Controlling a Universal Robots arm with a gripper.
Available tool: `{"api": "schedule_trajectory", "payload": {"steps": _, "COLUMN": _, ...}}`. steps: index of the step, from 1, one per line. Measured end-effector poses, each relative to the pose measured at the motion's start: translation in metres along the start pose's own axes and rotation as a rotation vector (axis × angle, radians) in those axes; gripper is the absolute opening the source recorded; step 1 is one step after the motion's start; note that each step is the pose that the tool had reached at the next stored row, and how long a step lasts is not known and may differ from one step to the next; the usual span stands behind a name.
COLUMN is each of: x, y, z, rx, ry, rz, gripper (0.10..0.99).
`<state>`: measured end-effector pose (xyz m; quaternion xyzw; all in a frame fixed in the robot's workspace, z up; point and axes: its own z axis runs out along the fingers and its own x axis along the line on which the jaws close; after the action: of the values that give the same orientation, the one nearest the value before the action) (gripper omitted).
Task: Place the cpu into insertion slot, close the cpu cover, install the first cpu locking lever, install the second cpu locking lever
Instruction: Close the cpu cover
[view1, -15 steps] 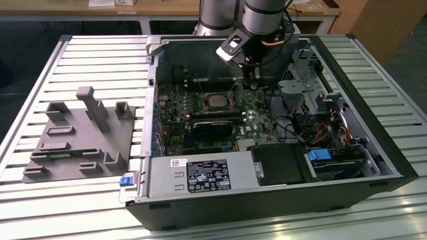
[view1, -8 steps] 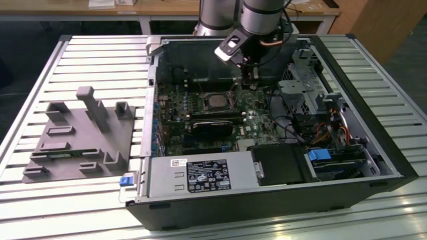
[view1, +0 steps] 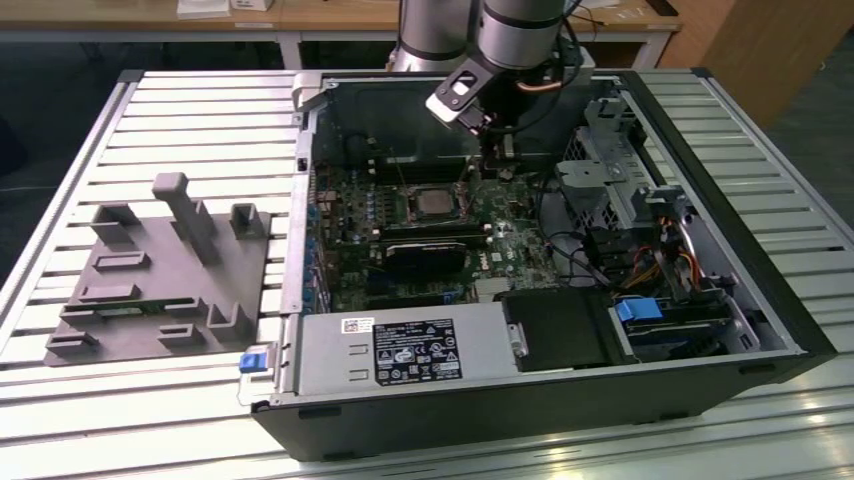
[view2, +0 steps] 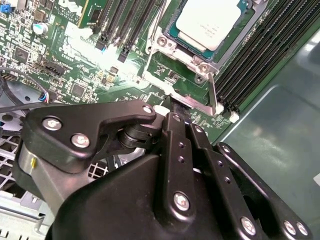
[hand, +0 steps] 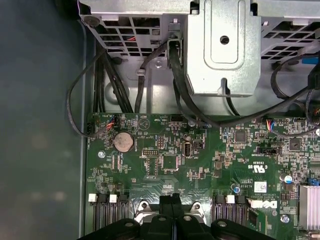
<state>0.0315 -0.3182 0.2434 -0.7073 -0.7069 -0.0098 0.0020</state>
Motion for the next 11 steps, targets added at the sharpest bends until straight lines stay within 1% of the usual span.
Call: {"api": "schedule_trajectory", "payload": {"steps": 11, "x": 0.0, "y": -0.0043, "z": -0.0001, "rx": 0.0, "ry": 0.0, "rz": 0.0, "gripper": 0.106}}
